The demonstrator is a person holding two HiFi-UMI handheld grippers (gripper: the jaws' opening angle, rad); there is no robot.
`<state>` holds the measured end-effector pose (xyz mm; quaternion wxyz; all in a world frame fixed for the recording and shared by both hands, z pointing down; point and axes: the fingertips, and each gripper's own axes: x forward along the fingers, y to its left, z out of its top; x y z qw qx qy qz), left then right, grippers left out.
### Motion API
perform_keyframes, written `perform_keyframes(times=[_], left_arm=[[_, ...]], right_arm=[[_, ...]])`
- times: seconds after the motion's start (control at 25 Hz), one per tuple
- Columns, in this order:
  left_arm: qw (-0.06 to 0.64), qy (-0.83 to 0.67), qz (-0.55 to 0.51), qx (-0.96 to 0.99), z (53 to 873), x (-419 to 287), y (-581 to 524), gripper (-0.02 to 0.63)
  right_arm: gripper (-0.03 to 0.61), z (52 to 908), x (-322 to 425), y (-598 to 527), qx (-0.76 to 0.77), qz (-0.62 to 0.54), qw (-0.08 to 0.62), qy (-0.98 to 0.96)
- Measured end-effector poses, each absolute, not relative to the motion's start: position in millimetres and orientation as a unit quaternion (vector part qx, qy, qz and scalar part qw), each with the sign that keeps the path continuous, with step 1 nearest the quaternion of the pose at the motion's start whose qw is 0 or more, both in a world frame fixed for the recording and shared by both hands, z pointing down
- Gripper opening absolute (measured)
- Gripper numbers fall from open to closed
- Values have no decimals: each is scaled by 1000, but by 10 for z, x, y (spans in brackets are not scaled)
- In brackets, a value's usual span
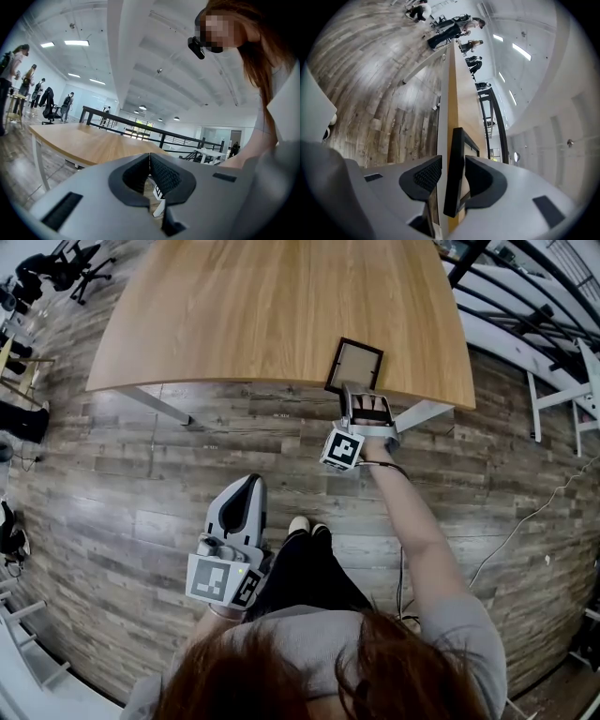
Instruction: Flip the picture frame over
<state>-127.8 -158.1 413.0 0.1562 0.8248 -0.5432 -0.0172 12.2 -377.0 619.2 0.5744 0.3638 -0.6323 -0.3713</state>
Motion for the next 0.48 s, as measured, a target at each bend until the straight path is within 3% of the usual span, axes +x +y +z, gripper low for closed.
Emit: perform_keyframes(times=[0.48], left_arm=[[168, -541, -21, 824, 4157, -1289, -1562, 8]], right_arm=[[87, 5885, -12, -3715, 395, -377, 504, -669]])
